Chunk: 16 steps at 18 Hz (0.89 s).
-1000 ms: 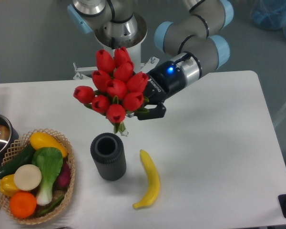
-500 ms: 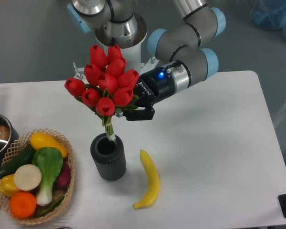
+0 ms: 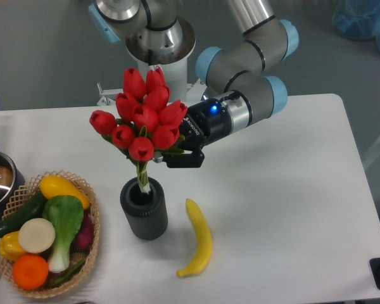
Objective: Insert the flowers into the vase
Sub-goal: 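Align the tulip stems above the vase opening and lower them in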
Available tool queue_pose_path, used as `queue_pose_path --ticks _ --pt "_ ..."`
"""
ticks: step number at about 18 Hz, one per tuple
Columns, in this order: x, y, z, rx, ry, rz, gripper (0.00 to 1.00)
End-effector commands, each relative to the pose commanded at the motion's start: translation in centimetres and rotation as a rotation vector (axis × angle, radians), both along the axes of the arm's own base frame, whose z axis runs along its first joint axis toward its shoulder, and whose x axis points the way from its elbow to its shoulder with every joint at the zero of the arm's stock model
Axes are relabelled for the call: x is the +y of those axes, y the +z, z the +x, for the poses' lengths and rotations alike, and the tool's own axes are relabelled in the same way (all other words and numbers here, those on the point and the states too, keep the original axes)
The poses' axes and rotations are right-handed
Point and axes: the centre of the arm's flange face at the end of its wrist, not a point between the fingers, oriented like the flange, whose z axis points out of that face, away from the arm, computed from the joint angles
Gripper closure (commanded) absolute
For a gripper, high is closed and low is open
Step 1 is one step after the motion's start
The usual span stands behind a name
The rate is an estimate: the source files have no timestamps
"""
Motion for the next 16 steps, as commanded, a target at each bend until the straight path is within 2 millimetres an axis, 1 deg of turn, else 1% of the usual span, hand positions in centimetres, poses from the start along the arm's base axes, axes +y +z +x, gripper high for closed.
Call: queue_pose_path --ticks 4,6,9,13,15,16 --pt "-0.1 -0.9 0.4 -0.016 -0.001 -0.016 0.67" --pt "-0.3 -1.9 0.7 -0.018 0.004 -0.019 0.67" --pt "0.1 -2.3 1.3 -0.012 -0.005 -0.015 0.67" --pt "0.6 -4.3 1.0 -0.031 -0.006 -0.026 0.67" --pt "1.2 -5.7 1.6 -0.033 -0.015 -0.027 0.67" --pt "1.3 -6.1 1.5 -0.027 -0.012 -0.023 0.67"
